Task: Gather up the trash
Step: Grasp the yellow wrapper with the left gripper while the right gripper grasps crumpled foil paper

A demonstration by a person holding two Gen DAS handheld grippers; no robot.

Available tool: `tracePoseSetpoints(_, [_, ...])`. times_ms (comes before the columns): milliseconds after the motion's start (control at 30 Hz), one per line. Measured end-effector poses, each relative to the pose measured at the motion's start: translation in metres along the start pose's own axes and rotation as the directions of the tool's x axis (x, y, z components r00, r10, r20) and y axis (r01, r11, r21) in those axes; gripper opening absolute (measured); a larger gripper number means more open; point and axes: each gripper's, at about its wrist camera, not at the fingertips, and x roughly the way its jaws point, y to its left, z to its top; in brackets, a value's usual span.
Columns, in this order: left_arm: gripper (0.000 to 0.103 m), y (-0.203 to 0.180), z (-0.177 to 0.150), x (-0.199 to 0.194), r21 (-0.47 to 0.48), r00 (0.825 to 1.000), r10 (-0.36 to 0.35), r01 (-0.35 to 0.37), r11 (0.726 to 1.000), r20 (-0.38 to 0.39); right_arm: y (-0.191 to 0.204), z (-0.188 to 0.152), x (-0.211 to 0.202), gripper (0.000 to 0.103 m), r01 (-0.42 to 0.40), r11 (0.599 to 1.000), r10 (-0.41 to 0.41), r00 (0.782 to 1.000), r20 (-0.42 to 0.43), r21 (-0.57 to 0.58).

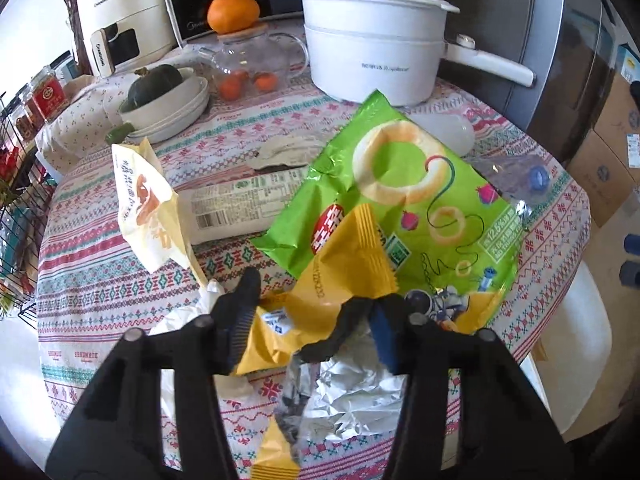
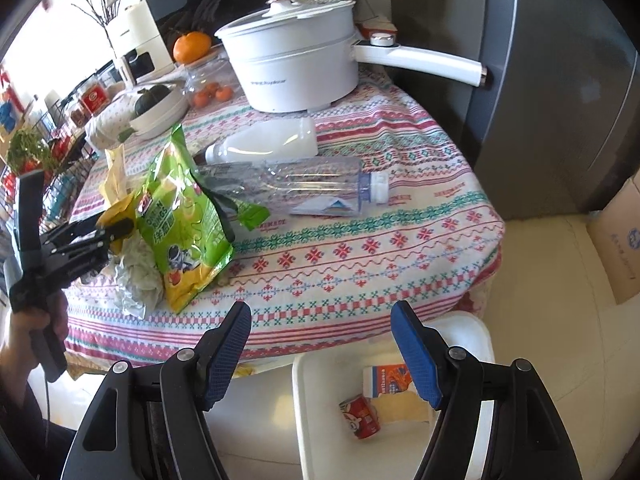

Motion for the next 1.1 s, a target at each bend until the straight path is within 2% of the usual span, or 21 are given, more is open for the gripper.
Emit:
tracePoseSetpoints(33, [0.026,0.0,0.0,-0.003,0.006,1.0,0.001,-0.001,1.0,0.005,0.003,0.0,0.002,0.074,0.001,1.0,-0.001,1.0,-0.003,-0.006])
tracePoseSetpoints(200, [0.013,0.008,0.003,-0.02,-0.018,0.999,0.021,-0.02,1.0,0.046,0.016,0.001,0.005,0.074,-0.007,1.0,0.007,1.0,-0.005,-0.025])
tracePoseSetpoints(333, [0.011,0.017,0.005,-0.045,-0.055,0.996,0.024,-0.019,0.998,0.091,0.035,0.004,0.009,0.074,-0.028,0.999,0.028,1.0,-0.007,-0.047])
tracePoseSetpoints(400, [0.011,0.022,0.005,-0.061,-0.071,0.994,0.003,0.005,0.997,0.108,0.048,0.006,0.012,0.074,-0.045,0.997,0.045,0.999,-0.01,-0.061])
tracePoseSetpoints(600, [0.011,0.029,-0.01,-0.086,-0.068,0.996,-0.008,0.014,0.998,0.087,0.1,0.012,0.03,0.074,-0.148,0.983,0.142,0.988,-0.062,-0.106])
tracePoseSetpoints(700, [0.011,0.034,-0.021,-0.089,-0.072,0.998,-0.014,0.018,0.997,0.058,0.124,0.011,0.046,0.074,-0.158,0.977,0.143,0.984,-0.106,-0.146])
tracePoseSetpoints(800, [0.011,0.045,-0.027,-0.094,-0.089,0.996,-0.031,0.038,0.995,0.078,0.144,0.013,0.061,0.073,-0.174,0.97,0.154,0.98,-0.128,-0.167])
tracePoseSetpoints(933, [0.011,0.06,-0.025,-0.104,-0.128,0.99,-0.039,0.057,0.99,0.134,0.168,0.014,0.077,0.064,-0.216,0.96,0.19,0.97,-0.152,-0.18])
tracePoseSetpoints(1100, [0.011,0.069,-0.021,-0.107,-0.162,0.987,-0.05,0.074,0.984,0.152,0.19,0.013,0.103,0.055,-0.235,0.952,0.197,0.96,-0.197,-0.194])
